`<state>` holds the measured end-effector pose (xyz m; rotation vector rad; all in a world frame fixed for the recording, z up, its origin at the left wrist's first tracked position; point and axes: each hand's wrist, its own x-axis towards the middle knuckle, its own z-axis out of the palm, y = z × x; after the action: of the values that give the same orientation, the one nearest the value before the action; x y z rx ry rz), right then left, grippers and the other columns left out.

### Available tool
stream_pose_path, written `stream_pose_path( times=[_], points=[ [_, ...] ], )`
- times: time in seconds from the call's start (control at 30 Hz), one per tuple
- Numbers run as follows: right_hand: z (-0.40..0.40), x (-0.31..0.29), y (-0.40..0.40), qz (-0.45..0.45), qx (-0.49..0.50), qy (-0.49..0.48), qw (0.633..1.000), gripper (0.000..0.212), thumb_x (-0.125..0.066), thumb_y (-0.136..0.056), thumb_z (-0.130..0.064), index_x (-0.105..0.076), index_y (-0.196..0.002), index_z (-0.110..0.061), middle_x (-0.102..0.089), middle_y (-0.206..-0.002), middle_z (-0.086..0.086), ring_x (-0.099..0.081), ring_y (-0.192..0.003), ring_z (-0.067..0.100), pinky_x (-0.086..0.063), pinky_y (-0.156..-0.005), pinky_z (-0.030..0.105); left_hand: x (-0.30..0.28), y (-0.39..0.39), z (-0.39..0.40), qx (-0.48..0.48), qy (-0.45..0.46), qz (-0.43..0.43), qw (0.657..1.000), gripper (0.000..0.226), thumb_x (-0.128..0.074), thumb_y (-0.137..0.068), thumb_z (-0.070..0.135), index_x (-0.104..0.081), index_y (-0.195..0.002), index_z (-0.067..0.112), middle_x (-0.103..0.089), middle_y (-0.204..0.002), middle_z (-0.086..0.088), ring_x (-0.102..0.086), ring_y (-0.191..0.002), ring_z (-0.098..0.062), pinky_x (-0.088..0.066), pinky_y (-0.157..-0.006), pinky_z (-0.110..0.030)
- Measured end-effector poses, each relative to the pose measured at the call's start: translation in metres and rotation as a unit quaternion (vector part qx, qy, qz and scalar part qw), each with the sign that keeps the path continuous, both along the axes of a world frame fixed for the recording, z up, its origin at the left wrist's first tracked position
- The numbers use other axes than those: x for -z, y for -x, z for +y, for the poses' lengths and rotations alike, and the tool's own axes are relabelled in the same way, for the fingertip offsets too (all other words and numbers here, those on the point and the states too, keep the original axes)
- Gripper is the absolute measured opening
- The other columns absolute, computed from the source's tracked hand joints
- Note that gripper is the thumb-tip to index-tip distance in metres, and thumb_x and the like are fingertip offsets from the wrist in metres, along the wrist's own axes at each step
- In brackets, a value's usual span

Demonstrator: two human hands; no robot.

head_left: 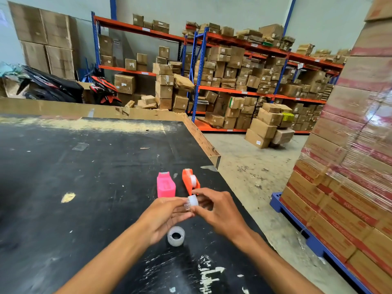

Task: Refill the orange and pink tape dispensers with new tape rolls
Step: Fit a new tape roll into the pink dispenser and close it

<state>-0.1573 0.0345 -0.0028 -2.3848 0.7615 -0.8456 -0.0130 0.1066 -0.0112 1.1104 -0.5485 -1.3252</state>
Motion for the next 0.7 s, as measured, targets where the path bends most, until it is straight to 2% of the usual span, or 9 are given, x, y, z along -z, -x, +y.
stream_pose_path(
  times=[0.13,0.27,0.37,0.43,0.5,0.57,0.63,0.7],
  points=[
    [0.004,-0.002,0.004,0.013,-0.015,0.049,0.999,0.012,-0.072,-0.079,-0.014,-0.062,-0.087,-0.015,-0.070,-0.079,0.001,-0.063,-0.067,0.015,-0.054,-0.064,0.030,0.005,-0.004,0.003,-0.005,-0.002,-0.004,1.000,0.020,-0.050,-0.092,-0.004,-0.070,-0.091,-0.007,-0.076,-0.076,-0.018,-0.074,-0.065,-0.020,-0.062,-0.065,-0.022],
    [-0.004,-0.009,0.015,0.021,0.005,0.002,1.000,0.018,-0.074,-0.078,-0.015,-0.056,-0.079,-0.018,-0.062,-0.070,-0.006,-0.056,-0.063,0.011,-0.048,-0.060,0.024,0.005,-0.010,0.007,-0.021,-0.002,-0.025,0.999,0.016,-0.053,-0.090,-0.007,-0.067,-0.097,-0.009,-0.072,-0.086,-0.022,-0.074,-0.065,-0.022,-0.061,-0.069,-0.023],
    [-0.012,-0.004,0.024,0.184,0.001,0.000,0.983,0.022,-0.071,-0.077,-0.015,-0.050,-0.078,-0.025,-0.056,-0.069,-0.008,-0.056,-0.068,0.013,-0.049,-0.065,0.036,0.006,-0.016,0.013,-0.051,0.003,-0.048,0.998,0.014,-0.055,-0.089,-0.007,-0.069,-0.092,-0.006,-0.070,-0.086,-0.020,-0.073,-0.066,-0.020,-0.059,-0.074,-0.025],
    [-0.009,0.008,0.024,0.300,-0.011,-0.008,0.954,0.023,-0.067,-0.078,-0.016,-0.048,-0.079,-0.028,-0.055,-0.074,-0.009,-0.056,-0.075,0.019,-0.046,-0.062,0.034,0.009,-0.020,0.017,-0.060,0.003,-0.047,0.997,0.014,-0.055,-0.090,-0.004,-0.069,-0.094,-0.006,-0.069,-0.089,-0.021,-0.073,-0.069,-0.021,-0.060,-0.074,-0.024],
    [-0.005,0.022,0.023,0.352,-0.013,-0.003,0.936,0.019,-0.063,-0.077,-0.020,-0.047,-0.084,-0.030,-0.057,-0.081,-0.007,-0.057,-0.082,0.024,-0.048,-0.066,0.038,0.012,-0.021,0.022,-0.063,0.002,-0.044,0.997,0.014,-0.056,-0.090,-0.003,-0.069,-0.095,-0.006,-0.069,-0.089,-0.021,-0.071,-0.075,-0.024,-0.061,-0.070,-0.021],
    [-0.004,0.024,0.023,0.368,-0.014,0.001,0.930,0.018,-0.065,-0.077,-0.024,-0.051,-0.089,-0.028,-0.063,-0.087,-0.003,-0.059,-0.085,0.027,-0.051,-0.071,0.041,0.013,-0.020,0.027,-0.063,0.002,-0.043,0.997,0.012,-0.058,-0.088,-0.004,-0.070,-0.093,-0.004,-0.070,-0.091,-0.020,-0.070,-0.079,-0.026,-0.061,-0.069,-0.021],
    [-0.004,0.015,0.021,0.362,-0.021,0.010,0.932,0.015,-0.069,-0.079,-0.027,-0.059,-0.089,-0.023,-0.064,-0.087,0.000,-0.058,-0.081,0.023,-0.044,-0.066,0.033,0.015,-0.020,0.032,-0.067,0.005,-0.045,0.997,0.012,-0.060,-0.086,-0.005,-0.070,-0.093,-0.002,-0.072,-0.093,-0.020,-0.072,-0.079,-0.025,-0.062,-0.070,-0.021],
    [-0.003,0.006,0.014,0.327,-0.016,0.008,0.945,0.016,-0.068,-0.083,-0.032,-0.062,-0.087,-0.018,-0.060,-0.080,-0.004,-0.058,-0.077,0.020,-0.042,-0.065,0.030,0.017,-0.022,0.038,-0.078,0.002,-0.056,0.995,0.012,-0.061,-0.086,-0.003,-0.070,-0.093,0.000,-0.074,-0.090,-0.017,-0.073,-0.075,-0.022,-0.062,-0.068,-0.021]
  ],
)
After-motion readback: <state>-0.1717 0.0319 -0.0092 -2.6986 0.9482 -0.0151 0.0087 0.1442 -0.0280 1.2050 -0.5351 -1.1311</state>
